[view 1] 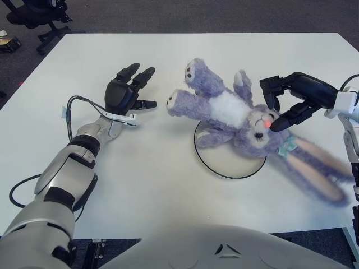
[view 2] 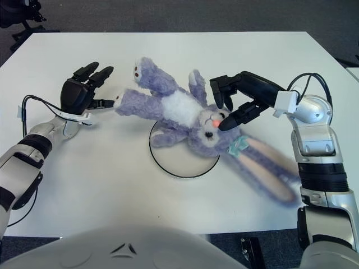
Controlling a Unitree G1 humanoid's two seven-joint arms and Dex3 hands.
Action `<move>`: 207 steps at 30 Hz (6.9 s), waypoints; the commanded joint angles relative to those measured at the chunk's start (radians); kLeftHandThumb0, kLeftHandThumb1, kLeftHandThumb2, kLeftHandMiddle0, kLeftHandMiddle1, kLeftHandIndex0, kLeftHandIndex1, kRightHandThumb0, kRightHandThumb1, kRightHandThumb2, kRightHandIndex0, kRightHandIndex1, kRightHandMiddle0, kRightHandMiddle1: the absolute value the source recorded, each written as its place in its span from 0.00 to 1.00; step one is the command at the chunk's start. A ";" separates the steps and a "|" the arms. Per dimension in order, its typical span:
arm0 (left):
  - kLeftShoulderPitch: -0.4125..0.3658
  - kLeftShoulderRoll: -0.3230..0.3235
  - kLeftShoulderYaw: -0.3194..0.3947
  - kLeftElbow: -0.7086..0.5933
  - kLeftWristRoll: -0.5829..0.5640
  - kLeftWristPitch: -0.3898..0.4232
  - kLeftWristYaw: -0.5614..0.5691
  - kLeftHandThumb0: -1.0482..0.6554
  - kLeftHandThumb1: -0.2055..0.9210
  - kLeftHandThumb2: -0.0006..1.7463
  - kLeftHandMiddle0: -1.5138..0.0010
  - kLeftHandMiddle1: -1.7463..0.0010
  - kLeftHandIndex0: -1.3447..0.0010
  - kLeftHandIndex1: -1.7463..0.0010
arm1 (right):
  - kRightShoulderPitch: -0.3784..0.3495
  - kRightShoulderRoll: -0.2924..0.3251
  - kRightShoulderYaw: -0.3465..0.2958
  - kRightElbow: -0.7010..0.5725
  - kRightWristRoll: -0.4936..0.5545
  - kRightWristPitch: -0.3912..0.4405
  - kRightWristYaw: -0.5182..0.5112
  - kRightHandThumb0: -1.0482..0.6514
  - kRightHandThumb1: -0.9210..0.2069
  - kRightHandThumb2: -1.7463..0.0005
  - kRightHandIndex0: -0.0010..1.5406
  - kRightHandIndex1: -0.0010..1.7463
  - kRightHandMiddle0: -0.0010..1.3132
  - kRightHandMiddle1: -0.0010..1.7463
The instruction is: Put the doll into the plate.
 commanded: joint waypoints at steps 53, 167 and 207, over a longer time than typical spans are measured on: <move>0.029 -0.009 -0.005 0.019 -0.006 -0.022 -0.030 0.51 1.00 0.05 0.57 0.99 0.57 0.89 | -0.300 0.067 -0.123 0.393 0.136 0.296 -0.123 0.60 0.05 0.82 0.31 0.81 0.36 0.78; 0.392 -0.532 0.698 -0.706 -1.024 0.254 -1.097 0.61 1.00 0.17 0.67 0.17 0.74 0.20 | -0.317 0.514 0.019 0.707 -0.163 0.063 -0.730 0.61 0.00 0.82 0.25 0.84 0.29 0.84; 0.418 -0.580 0.696 -0.768 -1.004 0.286 -1.047 0.61 1.00 0.16 0.67 0.18 0.74 0.20 | -0.396 0.602 0.020 0.756 -0.163 0.101 -0.804 0.61 0.00 0.83 0.26 0.83 0.30 0.83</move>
